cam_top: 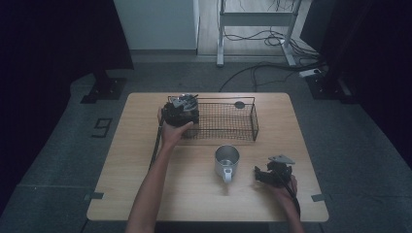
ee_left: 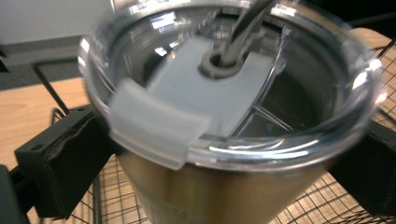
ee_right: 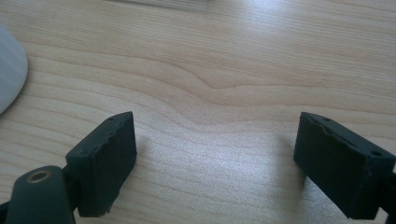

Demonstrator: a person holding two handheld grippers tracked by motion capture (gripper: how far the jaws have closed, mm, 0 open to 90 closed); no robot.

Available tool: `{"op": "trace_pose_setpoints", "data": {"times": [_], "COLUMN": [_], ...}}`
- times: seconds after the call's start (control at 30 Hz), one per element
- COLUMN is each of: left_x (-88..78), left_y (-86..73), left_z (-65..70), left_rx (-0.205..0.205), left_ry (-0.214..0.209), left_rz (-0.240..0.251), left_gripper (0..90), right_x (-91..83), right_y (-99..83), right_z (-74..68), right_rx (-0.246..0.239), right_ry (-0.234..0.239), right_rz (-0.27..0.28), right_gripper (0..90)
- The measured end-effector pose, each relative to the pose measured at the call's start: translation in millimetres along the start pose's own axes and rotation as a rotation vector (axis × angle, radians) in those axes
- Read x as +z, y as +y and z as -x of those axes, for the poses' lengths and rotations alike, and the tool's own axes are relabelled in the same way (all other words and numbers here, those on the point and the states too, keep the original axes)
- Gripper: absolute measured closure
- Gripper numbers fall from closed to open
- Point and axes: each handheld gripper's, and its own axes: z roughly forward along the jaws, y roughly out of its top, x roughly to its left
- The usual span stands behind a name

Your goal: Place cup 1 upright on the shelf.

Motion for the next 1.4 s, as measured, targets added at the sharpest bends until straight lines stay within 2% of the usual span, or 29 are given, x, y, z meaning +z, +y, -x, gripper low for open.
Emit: {"op": "trace_pose_setpoints", "data": {"times": [0.1,0.17,0.3,0.4,0.6,0.8,1.13,1.4], "left_x": [-6.4,-10.5,-21.3,-30.3,-49.6,-65.1,-83.7,-95.7], "left_y": [3.9,5.6,9.3,11.7,12.5,7.9,-17.8,-38.3], "left_z": [-0.7,-0.3,-0.6,-0.1,0.3,0.3,4.5,5.2], "left_rx": [0.003,0.021,0.01,0.019,0.007,0.024,0.045,0.033], "left_ry": [-0.003,0.004,-0.001,-0.003,-0.033,-0.053,-0.08,-0.119], "left_rz": [0.007,0.008,0.025,0.036,0.057,0.062,0.062,0.031], "left_gripper": [0.1,0.1,0.2,0.2,0.6,2.1,4.6,4.7], "right_x": [0.0,0.0,0.0,0.0,0.0,0.0,0.0,0.0], "right_y": [0.0,0.0,0.0,0.0,0.0,0.0,0.1,0.1], "right_z": [0.0,0.0,-0.1,-0.1,-0.1,-0.1,-0.3,-0.4], "right_rx": [0.0,0.0,0.0,0.0,0.0,0.0,0.002,0.003], "right_ry": [0.0,0.0,0.0,-0.001,-0.001,-0.001,-0.001,-0.001], "right_rz": [0.0,0.0,0.0,0.0,0.0,0.0,-0.001,-0.001], "right_gripper": [12.7,12.8,12.8,12.7,12.8,12.7,12.8,12.8]}}
